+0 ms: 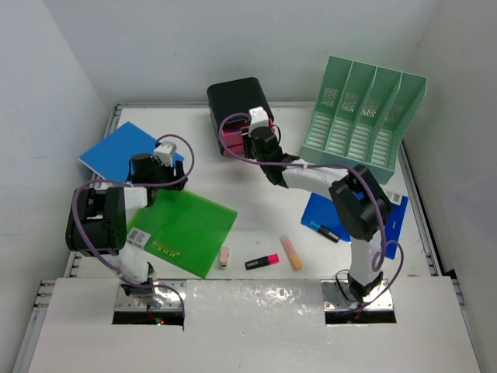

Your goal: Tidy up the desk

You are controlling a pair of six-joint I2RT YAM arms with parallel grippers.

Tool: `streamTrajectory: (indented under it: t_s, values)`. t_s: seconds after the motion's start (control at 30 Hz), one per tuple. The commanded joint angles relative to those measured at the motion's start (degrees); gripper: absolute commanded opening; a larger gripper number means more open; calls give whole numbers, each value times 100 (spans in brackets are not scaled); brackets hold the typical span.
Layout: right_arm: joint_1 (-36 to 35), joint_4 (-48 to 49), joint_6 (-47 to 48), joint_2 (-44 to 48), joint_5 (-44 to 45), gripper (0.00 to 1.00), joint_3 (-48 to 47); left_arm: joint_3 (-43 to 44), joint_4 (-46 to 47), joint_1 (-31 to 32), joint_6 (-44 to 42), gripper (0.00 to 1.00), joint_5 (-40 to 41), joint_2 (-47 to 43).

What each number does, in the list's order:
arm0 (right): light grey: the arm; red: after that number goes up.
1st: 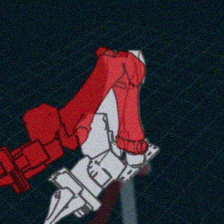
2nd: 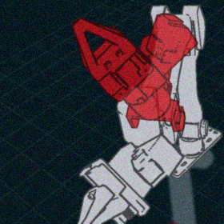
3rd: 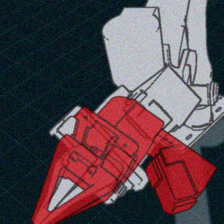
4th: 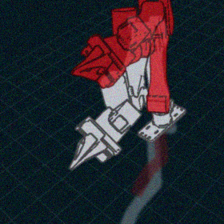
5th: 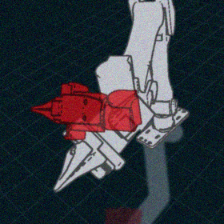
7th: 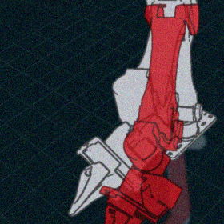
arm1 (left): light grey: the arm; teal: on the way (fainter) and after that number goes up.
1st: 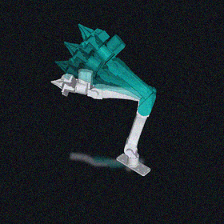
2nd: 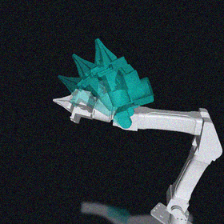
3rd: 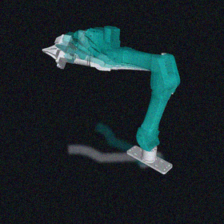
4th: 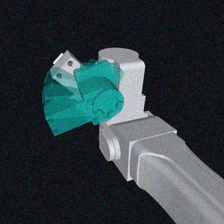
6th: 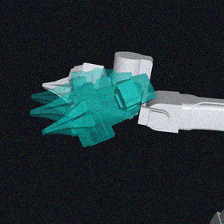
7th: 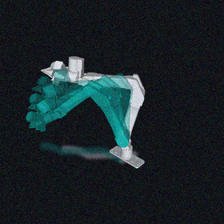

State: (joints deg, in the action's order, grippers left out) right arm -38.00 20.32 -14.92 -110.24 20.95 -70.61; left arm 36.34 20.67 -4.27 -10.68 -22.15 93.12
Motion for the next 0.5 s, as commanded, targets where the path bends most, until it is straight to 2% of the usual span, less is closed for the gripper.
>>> streamTrajectory:
  t_s: [0.0, 0.37, 0.43, 0.47]
  values:
    - [117, 377, 76, -357, 67, 35, -629, 172, 131, -56, -84, 59, -88, -136]
    - [152, 781, 15, -833, 15, 35, -1192, 128, 175, -56, -119, 59, -175, -180]
    - [161, 737, -72, -824, -64, 37, -1053, 111, 157, -56, -128, 59, -193, -189]
    - [161, 885, -108, -781, -100, 43, -921, 102, 166, -56, -136, 59, -263, -189]
